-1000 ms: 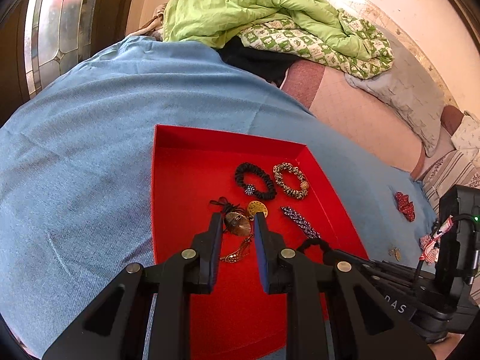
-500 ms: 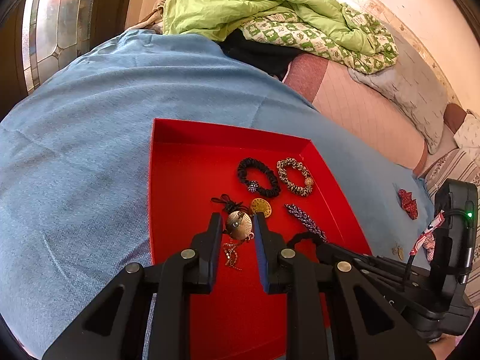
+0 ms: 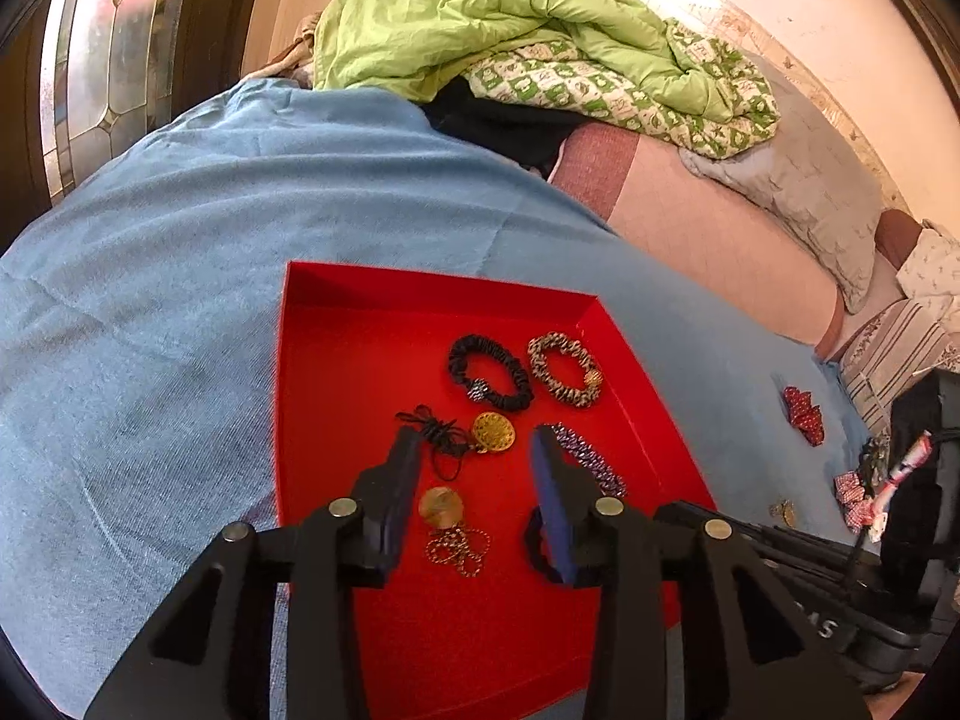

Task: Organize jewelry
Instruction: 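Move both tools back to the pearl jewelry on the blanket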

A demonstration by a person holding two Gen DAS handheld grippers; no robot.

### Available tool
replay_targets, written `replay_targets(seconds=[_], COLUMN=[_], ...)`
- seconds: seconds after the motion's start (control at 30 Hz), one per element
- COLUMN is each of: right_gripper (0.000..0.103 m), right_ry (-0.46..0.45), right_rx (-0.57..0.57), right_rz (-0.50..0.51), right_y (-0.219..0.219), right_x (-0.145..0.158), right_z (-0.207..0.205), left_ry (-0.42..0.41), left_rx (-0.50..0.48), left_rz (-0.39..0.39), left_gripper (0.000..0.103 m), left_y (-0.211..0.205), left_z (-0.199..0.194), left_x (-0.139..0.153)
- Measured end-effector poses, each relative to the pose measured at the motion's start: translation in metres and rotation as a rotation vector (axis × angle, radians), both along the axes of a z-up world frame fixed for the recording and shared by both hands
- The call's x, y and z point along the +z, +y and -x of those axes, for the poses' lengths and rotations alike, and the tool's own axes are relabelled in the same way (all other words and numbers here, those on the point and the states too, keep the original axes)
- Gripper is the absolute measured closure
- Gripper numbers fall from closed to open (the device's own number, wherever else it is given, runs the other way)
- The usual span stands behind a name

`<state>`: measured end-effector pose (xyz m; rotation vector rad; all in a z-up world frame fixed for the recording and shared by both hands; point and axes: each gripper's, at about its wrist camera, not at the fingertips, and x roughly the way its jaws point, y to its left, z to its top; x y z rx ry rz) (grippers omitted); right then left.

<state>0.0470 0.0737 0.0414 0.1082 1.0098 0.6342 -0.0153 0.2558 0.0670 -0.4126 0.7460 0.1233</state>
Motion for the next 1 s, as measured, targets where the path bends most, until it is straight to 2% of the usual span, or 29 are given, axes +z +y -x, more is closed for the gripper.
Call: replay_targets(seconds=[0.33,0.47,0.57,0.67,0.83,0.93,1.0], right_gripper=[0.092,0.092,0.092,0.092,0.092,0.092,0.092], right_ry=[-0.022,-0.023,-0.029,-0.024,0.016,0.057,0.077], right_rx=[-0.020,-0.059,-0.122,-0.201,-0.337,-0.397,-0.424], right_rz=[-0.049,-0.063,-0.064,-0.063,-0.079,-0.115,-0.128], right_y=[-0.053,-0.091,-0.134,-0.178,-0.237,-0.263,-0.276], right_x=[0.013,0.016,0.018,0.017,0.001,-0.015,-0.021], right_z=[0.022,0.024,0.020,0.008,-0.010,-0.016,-0.016], left_ry=[-0.063,-0.094,-0.109,-0.089,-0.046,-0.010,0.019], left_rx=[-0.074,-0.162,-0.233,-0.316,-0.454,-0.548,-0.616], left_rz=[-0.032,-0.074,-0.063,-0.054,-0.135,-0.128,-0.081], left_gripper=[0.067,0.067,0.067,0.067,0.067,0.067,0.067], left_y=[-0.032,-0.061,-0.081,-0.106,-0.160,-0.189,-0.207], left_z=[-0.005,-0.007,-0.009,-0.013,-0.017,-0.019,-0.021], left_x=[0.013,0.018,0.019,0.013,0.001,-0.010,-0.018])
